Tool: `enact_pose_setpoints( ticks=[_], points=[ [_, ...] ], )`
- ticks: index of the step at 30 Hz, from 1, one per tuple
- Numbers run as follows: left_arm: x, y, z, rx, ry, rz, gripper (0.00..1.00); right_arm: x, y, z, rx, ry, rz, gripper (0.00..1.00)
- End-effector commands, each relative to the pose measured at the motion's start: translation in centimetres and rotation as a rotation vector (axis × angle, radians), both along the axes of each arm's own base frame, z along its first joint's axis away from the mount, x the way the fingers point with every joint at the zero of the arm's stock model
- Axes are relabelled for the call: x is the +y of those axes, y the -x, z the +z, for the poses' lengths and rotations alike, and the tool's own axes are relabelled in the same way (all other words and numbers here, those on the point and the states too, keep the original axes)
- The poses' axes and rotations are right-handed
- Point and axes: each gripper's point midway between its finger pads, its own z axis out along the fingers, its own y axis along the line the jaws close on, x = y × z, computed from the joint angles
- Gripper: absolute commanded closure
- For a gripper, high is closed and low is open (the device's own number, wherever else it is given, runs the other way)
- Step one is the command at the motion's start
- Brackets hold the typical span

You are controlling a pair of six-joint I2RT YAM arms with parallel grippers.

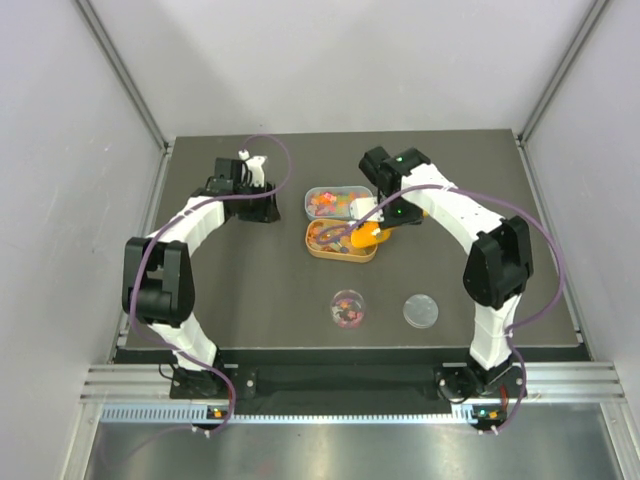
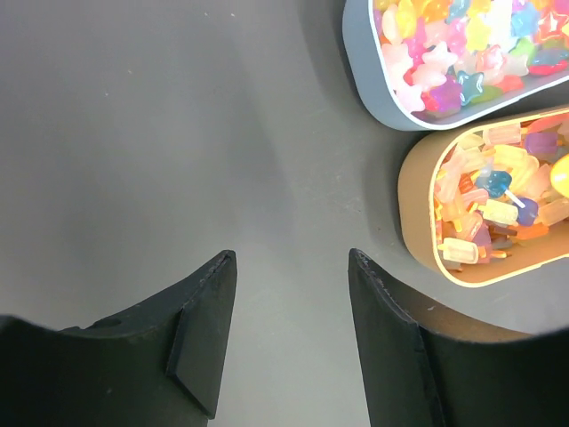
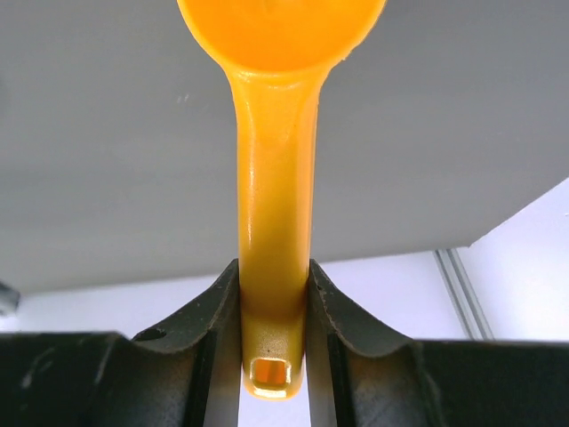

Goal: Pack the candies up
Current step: Adjust the spatula.

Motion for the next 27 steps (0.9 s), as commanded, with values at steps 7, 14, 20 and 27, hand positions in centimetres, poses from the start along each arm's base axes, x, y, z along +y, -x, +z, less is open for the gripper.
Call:
enact_pose_setpoints(
  ticks=[7, 14, 20, 27],
  points=[
    [-1.2, 0.5, 2.8, -0.085, 0.071, -0.006, 0.42, -3.9, 3.3, 2.5, 0.043, 0.258, 0.08, 1.0],
    [-3.4, 4.2, 2.8, -0.039, 0.138, -0.044, 0.43, -3.0, 2.2, 2.5, 0.019, 0.292, 0.094, 1.0],
    [-5.5, 7.3, 2.4, -0.03, 0.144, -0.097, 0.43, -1.9, 1.1, 1.6, 0.022, 0.312, 0.101, 1.0],
    [-5.1, 8.5, 3.9, -0.068, 0.136, -0.105, 0.42, -1.2, 0.7, -0.9, 0.067, 0.342, 0.082, 1.0]
  ],
)
